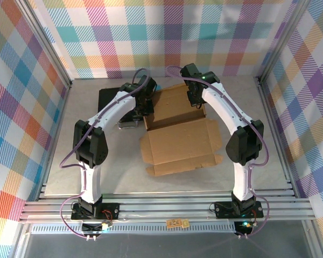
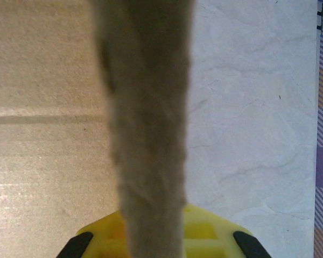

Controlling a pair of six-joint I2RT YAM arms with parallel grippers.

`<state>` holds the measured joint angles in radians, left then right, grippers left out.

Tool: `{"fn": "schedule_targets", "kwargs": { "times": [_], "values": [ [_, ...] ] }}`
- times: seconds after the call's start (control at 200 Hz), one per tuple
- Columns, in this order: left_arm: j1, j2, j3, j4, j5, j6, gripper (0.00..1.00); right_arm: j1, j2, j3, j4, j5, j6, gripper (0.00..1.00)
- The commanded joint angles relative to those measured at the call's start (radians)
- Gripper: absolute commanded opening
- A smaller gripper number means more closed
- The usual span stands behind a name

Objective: Fold the paper box

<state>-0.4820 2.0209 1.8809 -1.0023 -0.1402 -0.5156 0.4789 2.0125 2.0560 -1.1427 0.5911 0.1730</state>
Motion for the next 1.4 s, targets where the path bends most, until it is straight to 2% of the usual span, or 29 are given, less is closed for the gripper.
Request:
{"fn": "schedule_targets", "kwargs": {
  "times": [0.0,0.06,0.14,0.27,0.33,0.5,0.675,0.75,0.84,0.87,0.9,1.005,1.115,1.25,1.395],
  "values": [
    [0.004,0.0,0.041,-0.044,0.019,-0.015,0.2,-0.017,-0.035,-0.034,-0.052,0.019,0.018,0.0],
    [0.004,-0.019,0.051,-0.047,0.051,-0.025,0.34,-0.043,-0.059,-0.075,-0.039,-0.027,0.029,0.0],
    [0.003,-0.059,0.059,-0.042,0.09,-0.057,0.45,-0.08,-0.09,-0.128,-0.013,-0.07,0.036,0.0],
    [-0.013,-0.139,0.051,-0.031,0.128,-0.152,0.5,-0.18,-0.141,-0.22,0.006,-0.181,0.089,0.0],
    [-0.034,-0.183,0.026,-0.011,0.131,-0.215,0.56,-0.223,-0.166,-0.269,0.022,-0.198,0.102,0.0],
    [-0.123,-0.288,-0.108,0.1,0.144,-0.421,0.57,-0.371,-0.205,-0.362,0.031,-0.262,0.17,0.0],
    [-0.228,-0.305,-0.238,0.21,0.207,-0.686,0.58,-0.511,-0.188,-0.43,0.038,-0.329,0.249,0.0],
    [-0.28,-0.327,-0.318,0.278,0.21,-0.818,0.65,-0.564,-0.165,-0.448,0.049,-0.378,0.289,0.0],
    [-0.334,-0.352,-0.427,0.405,0.234,-0.955,0.67,-0.612,-0.122,-0.448,0.051,-0.426,0.331,0.0],
    [-0.348,-0.359,-0.461,0.444,0.235,-0.991,0.68,-0.623,-0.108,-0.445,0.051,-0.439,0.343,0.0],
    [-0.363,-0.365,-0.498,0.494,0.239,-1.023,0.74,-0.63,-0.094,-0.441,0.051,-0.451,0.351,0.0],
    [-0.394,-0.357,-0.617,0.673,0.267,-1.142,0.76,-0.638,-0.053,-0.416,0.045,-0.473,0.37,0.0],
    [-0.405,-0.334,-0.696,0.834,0.261,-1.202,0.77,-0.636,-0.022,-0.393,0.036,-0.497,0.38,0.0],
    [-0.403,-0.298,-0.686,0.883,0.235,-1.194,0.77,-0.636,-0.012,-0.406,0.039,-0.499,0.384,0.0],
    [-0.405,-0.252,-0.653,0.882,0.275,-1.192,0.69,-0.637,-0.018,-0.439,0.055,-0.502,0.391,0.0]
  ]
}}
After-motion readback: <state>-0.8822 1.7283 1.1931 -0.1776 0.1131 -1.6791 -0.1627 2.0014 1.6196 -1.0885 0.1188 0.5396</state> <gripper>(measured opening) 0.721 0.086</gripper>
